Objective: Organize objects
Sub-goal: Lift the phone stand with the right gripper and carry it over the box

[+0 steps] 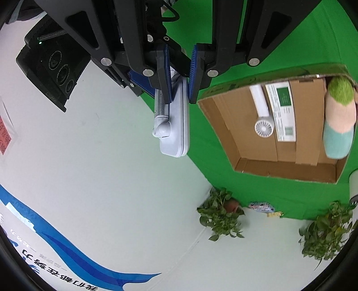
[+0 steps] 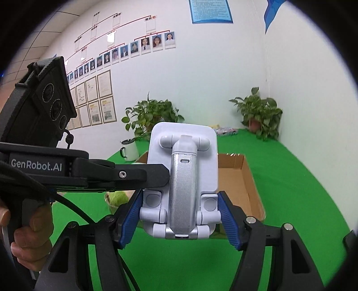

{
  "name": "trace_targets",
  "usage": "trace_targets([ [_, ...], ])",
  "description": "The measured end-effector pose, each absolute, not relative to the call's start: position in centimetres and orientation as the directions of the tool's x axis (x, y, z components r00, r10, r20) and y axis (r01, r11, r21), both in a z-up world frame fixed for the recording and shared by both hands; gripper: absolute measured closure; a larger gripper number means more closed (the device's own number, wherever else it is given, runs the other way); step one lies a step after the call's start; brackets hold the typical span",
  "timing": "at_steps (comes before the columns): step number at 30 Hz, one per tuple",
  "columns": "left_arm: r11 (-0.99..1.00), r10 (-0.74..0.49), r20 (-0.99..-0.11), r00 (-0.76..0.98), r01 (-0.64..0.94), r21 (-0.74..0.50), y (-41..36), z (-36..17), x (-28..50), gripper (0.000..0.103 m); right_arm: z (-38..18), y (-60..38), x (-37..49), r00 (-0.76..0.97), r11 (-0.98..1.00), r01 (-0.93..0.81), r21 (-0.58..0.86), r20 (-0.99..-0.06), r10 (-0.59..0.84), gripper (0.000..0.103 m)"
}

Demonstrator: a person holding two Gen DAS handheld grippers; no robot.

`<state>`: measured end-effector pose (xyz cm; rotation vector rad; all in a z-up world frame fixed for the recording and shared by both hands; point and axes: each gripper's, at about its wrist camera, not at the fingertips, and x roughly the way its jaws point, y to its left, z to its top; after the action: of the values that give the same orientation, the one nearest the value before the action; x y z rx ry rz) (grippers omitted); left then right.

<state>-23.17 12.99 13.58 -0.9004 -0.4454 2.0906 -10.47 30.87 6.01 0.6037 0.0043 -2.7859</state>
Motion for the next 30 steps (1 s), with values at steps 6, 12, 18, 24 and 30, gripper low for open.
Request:
trace_targets([
  [6,-0.62,0.784,-0.444,-0.434,-0.547,-0.562,13.1,16.7,-23.9,0.092,7.5,31.1,-11.6,-0.879,-0.961,0.273,0.05,-0.394,-0.27,0.038],
  [12,-0.624,0.781,-0.461,-0.422,-0.546,-0.558,13.7,17.0,-26.0,0.092,7.7,31.1,-13.0,-0.872,-0.962,0.264,0.066,-0.409,-0.268,0.038],
  [18,-0.624,0.781,-0.467,-0.415,-0.541,-0.564,14.2,16.5,-28.2,0.092,7.9,31.1,-14.2,-0.867,-0.964,0.258,0.07,-0.422,-0.263,0.038],
  [24,-0.633,0.774,-0.483,-0.41,-0.528,-0.566,14.8,15.9,-30.4,0.092,7.8,31.4,-15.3,-0.857,-0.962,0.258,0.085,-0.44,-0.269,0.038],
  [30,-0.647,0.761,-0.511,-0.399,-0.512,-0.565,16.0,15.7,-33.8,0.092,7.7,32.6,-18.4,-0.843,-0.961,0.256,0.101,-0.462,-0.274,0.038],
])
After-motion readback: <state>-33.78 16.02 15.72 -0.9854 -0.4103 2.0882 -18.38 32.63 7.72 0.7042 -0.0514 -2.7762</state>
